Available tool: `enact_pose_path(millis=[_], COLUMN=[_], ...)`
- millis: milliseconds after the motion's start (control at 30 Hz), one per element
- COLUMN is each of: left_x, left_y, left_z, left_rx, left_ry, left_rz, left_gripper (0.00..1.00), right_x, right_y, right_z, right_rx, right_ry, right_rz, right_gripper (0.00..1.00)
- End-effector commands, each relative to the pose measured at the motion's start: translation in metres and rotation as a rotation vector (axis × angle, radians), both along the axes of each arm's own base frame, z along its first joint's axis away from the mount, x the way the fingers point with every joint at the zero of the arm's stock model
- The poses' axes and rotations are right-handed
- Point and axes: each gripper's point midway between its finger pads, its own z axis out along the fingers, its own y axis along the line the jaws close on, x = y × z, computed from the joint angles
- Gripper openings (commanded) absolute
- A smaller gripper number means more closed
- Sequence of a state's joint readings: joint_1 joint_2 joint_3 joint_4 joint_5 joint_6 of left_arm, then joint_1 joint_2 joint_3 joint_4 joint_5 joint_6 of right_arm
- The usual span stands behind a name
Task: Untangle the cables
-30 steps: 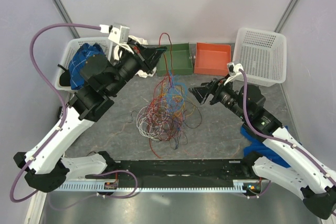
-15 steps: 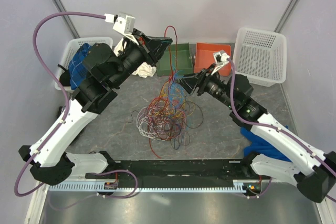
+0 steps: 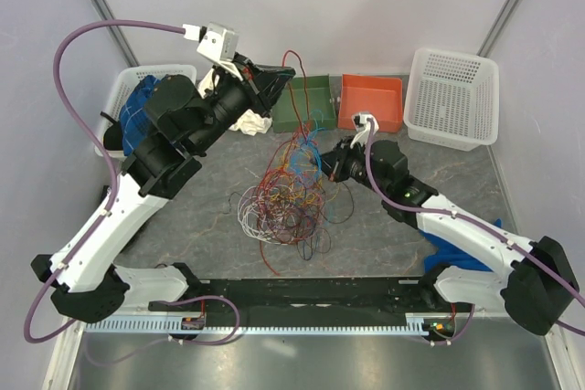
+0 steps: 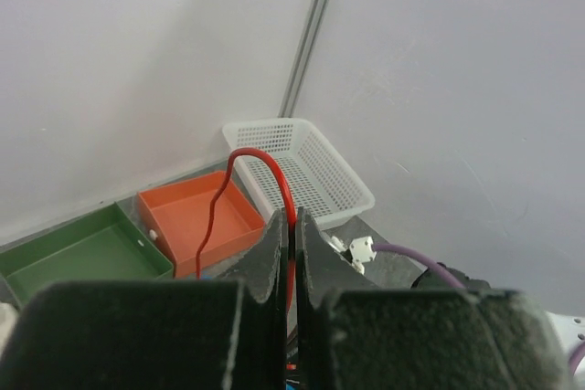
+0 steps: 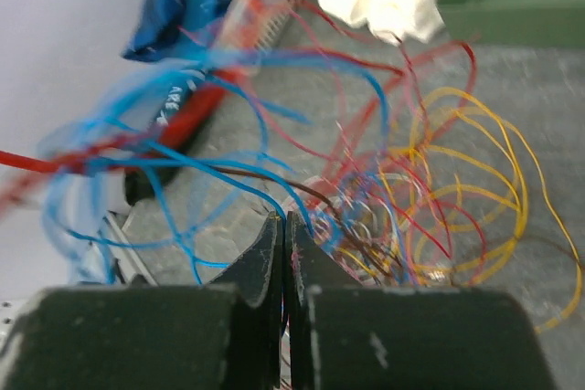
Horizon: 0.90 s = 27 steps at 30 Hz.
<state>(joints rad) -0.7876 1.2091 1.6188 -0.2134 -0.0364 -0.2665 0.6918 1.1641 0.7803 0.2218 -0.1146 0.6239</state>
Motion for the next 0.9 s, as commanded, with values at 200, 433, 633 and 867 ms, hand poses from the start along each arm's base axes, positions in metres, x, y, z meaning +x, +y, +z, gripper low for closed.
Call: enact_pose_path(millis=[200, 433, 633, 867], left_x=[-0.024, -0.024, -0.016, -0.007], left_y=[0.047, 0.052, 0.048, 0.038], left_z=[0.098, 0.111, 0.1, 0.078], left_rx=[-0.106, -0.109, -0.08, -0.05], left_ry=[-0.238, -0.27, -0.252, -0.208], left_rz=[0.097, 0.126, 0.139, 0.13], left_gripper=[0.02, 0.02, 0.02, 0.02], right_x=[-0.012, -0.022, -0.01, -0.022], right_y=[-0.027, -0.04, -0.052, -0.059], right_z=[-0.122, -0.136, -0.049, 0.076], right_rx=[-0.2, -0.225, -0.169, 0.007], right_ry=[0.237, 0.248, 0.058, -0.165], right_rz=[-0.088, -0.107, -0.171, -0.161], right_gripper=[0.0, 0.0, 0.73, 0.82])
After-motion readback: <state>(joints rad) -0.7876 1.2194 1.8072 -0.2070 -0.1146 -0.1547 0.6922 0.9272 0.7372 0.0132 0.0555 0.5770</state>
